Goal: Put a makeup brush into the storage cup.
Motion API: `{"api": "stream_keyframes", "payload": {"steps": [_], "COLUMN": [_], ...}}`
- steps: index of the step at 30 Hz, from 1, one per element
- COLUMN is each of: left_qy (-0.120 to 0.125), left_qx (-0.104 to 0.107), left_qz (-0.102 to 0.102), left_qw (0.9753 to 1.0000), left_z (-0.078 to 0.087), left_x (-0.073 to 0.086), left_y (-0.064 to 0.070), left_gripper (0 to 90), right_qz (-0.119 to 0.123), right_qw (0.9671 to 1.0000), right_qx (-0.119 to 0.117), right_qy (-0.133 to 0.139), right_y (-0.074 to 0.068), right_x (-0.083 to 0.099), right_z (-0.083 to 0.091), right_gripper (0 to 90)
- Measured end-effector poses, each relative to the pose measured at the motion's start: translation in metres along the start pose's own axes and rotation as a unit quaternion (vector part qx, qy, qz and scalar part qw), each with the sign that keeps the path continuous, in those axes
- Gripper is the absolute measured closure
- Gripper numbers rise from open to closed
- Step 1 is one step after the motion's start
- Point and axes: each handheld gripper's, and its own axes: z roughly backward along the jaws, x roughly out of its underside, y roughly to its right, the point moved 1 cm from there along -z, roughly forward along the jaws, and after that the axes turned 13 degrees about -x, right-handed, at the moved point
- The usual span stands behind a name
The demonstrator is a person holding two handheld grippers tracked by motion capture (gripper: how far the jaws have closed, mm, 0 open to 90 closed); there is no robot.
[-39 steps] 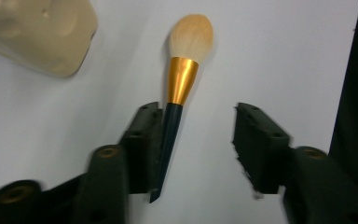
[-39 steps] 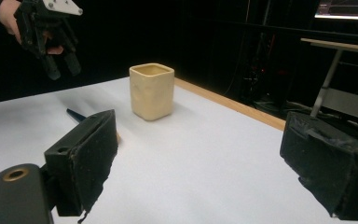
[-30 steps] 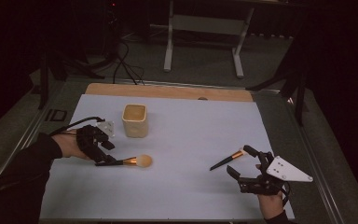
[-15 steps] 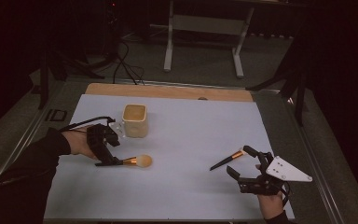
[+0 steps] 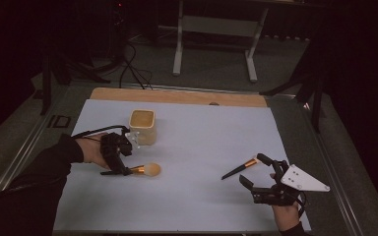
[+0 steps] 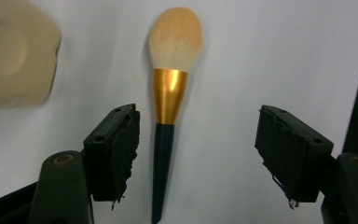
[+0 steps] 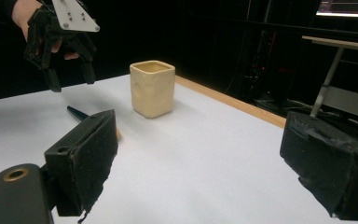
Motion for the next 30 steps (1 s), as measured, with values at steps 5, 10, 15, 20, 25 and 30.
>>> {"api": "stream_keyframes", "payload": {"steps": [5, 10, 15, 20, 25, 30], "left_qy": [0.001, -0.002, -0.001, 0.0, 0.006, -0.001], "left_qx": [0.002, 0.005, 0.007, 0.007, 0.003, 0.006], "left_qz": [-0.005, -0.009, -0.01, -0.015, -0.017, -0.018], "left_qw": [1.0, 0.9999, 0.9999, 0.9999, 0.9998, 0.9998], "left_z": [-0.008, -0.019, -0.028, -0.035, -0.041, -0.049], "left_x": [-0.002, -0.004, -0.005, -0.005, -0.004, -0.003], "left_y": [0.001, 0.001, 0.001, 0.002, 0.002, 0.003], "left_gripper": [31.0, 31.0, 31.1, 31.5, 33.3, 33.4], "right_qz": [0.001, 0.001, 0.001, 0.002, 0.003, 0.002], "right_qw": [1.0, 1.0, 1.0, 1.0, 1.0, 1.0], "right_qx": [-0.001, -0.001, -0.001, -0.002, -0.002, -0.008], "right_qy": [0.0, -0.001, 0.0, 0.0, 0.0, 0.001], "right_y": [0.0, 0.0, 0.0, 0.0, -0.001, 0.0], "right_x": [0.0, 0.0, 0.0, 0.0, 0.0, 0.0], "right_z": [0.0, 0.0, 0.001, 0.001, 0.001, 0.001], "right_gripper": [10.9, 11.0, 11.0, 10.9, 11.0, 11.0]}}
